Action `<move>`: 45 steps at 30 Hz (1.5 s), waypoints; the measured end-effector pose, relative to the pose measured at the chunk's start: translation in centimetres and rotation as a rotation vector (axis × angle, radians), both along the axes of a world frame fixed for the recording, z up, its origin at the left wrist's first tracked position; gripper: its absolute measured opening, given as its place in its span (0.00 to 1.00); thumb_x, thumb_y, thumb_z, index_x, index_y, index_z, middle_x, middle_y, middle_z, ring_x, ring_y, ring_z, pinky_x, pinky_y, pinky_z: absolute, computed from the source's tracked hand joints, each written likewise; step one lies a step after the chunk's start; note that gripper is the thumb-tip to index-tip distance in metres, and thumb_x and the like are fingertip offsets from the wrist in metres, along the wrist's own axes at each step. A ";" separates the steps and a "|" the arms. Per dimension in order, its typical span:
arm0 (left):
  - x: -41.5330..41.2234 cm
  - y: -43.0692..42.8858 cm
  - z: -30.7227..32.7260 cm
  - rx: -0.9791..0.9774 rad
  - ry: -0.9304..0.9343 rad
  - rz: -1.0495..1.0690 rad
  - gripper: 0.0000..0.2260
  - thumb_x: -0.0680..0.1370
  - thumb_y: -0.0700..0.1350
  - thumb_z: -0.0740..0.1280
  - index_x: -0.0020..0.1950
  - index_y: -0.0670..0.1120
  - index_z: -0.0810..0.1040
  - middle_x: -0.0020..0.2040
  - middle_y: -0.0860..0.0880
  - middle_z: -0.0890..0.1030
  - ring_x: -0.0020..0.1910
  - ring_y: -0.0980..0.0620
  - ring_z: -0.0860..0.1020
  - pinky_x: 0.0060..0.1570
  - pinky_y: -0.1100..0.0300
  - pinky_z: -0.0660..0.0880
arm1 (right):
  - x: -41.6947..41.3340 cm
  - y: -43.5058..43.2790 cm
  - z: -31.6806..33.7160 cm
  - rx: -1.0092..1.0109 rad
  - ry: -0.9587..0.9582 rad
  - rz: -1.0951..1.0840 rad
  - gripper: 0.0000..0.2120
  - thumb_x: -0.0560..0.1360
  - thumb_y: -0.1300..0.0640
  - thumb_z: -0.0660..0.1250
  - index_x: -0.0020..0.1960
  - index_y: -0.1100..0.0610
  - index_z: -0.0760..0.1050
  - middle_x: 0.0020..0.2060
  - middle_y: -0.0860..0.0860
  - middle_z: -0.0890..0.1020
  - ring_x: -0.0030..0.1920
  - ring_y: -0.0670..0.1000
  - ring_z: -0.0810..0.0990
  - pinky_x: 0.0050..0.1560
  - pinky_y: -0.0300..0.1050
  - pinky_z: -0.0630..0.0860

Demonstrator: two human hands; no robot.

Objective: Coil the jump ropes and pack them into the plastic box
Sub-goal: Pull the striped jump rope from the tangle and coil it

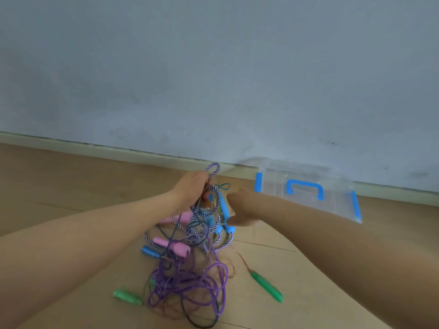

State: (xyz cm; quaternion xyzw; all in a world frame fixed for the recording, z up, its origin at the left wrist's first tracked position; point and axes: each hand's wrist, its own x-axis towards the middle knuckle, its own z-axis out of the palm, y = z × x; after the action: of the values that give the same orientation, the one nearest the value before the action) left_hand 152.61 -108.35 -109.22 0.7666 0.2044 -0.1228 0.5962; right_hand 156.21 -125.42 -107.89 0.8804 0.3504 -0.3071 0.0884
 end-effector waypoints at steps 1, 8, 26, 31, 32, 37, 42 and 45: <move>0.2 0.2 0.8 -0.108 0.001 0.049 0.15 0.80 0.38 0.54 0.37 0.40 0.75 0.28 0.42 0.75 0.26 0.45 0.75 0.31 0.56 0.76 | 0.4 0.3 0.7 0.064 0.068 -0.060 0.30 0.77 0.40 0.72 0.71 0.57 0.74 0.66 0.54 0.79 0.67 0.58 0.78 0.61 0.51 0.76; 1.7 2.3 6.1 -0.222 -0.094 0.093 0.12 0.80 0.36 0.60 0.46 0.38 0.83 0.39 0.38 0.83 0.36 0.42 0.81 0.37 0.57 0.77 | 1.7 2.4 3.9 0.627 0.767 -0.561 0.16 0.76 0.56 0.72 0.64 0.54 0.77 0.48 0.51 0.86 0.53 0.52 0.84 0.57 0.51 0.79; -3.9 2.8 -2.4 0.952 0.298 -0.667 0.10 0.80 0.46 0.67 0.56 0.42 0.82 0.57 0.41 0.82 0.55 0.42 0.79 0.55 0.51 0.77 | 0.3 2.7 4.9 0.379 -0.069 -0.441 0.03 0.80 0.64 0.62 0.48 0.63 0.74 0.47 0.60 0.79 0.52 0.63 0.81 0.46 0.48 0.78; -6.3 1.4 -5.8 0.715 0.337 -0.969 0.34 0.72 0.46 0.78 0.75 0.46 0.69 0.65 0.42 0.71 0.61 0.43 0.75 0.60 0.48 0.78 | -0.8 2.0 3.4 0.034 -0.259 -0.013 0.17 0.79 0.64 0.65 0.67 0.59 0.74 0.64 0.55 0.77 0.65 0.60 0.80 0.54 0.52 0.78; -6.7 1.1 -6.6 0.747 0.333 -1.021 0.40 0.71 0.48 0.79 0.79 0.48 0.64 0.69 0.42 0.66 0.66 0.41 0.72 0.63 0.49 0.77 | -1.1 2.0 3.1 -0.028 -0.237 0.038 0.14 0.79 0.64 0.66 0.64 0.57 0.76 0.62 0.54 0.78 0.63 0.59 0.80 0.52 0.52 0.78; -7.4 0.6 -8.6 1.025 0.215 -1.186 0.24 0.76 0.49 0.73 0.68 0.47 0.70 0.63 0.43 0.72 0.57 0.38 0.78 0.48 0.47 0.78 | -2.6 2.3 1.3 -0.243 -0.021 0.254 0.05 0.79 0.62 0.69 0.54 0.59 0.76 0.37 0.50 0.69 0.47 0.57 0.75 0.46 0.50 0.76; -5.4 0.6 -7.9 1.288 0.025 -1.124 0.07 0.80 0.52 0.66 0.48 0.49 0.74 0.51 0.47 0.83 0.57 0.43 0.76 0.59 0.47 0.70 | -3.6 2.7 -0.4 -0.267 0.009 0.310 0.07 0.79 0.61 0.68 0.53 0.55 0.71 0.38 0.51 0.68 0.40 0.55 0.74 0.42 0.50 0.74; -3.4 1.5 -7.5 1.112 -0.026 -0.907 0.04 0.80 0.47 0.66 0.46 0.56 0.76 0.46 0.54 0.82 0.58 0.45 0.76 0.61 0.44 0.72 | -3.5 2.9 -1.1 -0.290 0.018 0.301 0.07 0.80 0.61 0.67 0.55 0.56 0.71 0.43 0.52 0.71 0.45 0.57 0.75 0.43 0.51 0.75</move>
State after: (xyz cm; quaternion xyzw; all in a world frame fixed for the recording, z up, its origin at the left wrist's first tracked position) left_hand 149.19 -106.84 -116.72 0.9677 -0.1092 -0.2270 0.0099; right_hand 152.67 -122.53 -108.96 0.7935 0.4307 -0.3455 0.2559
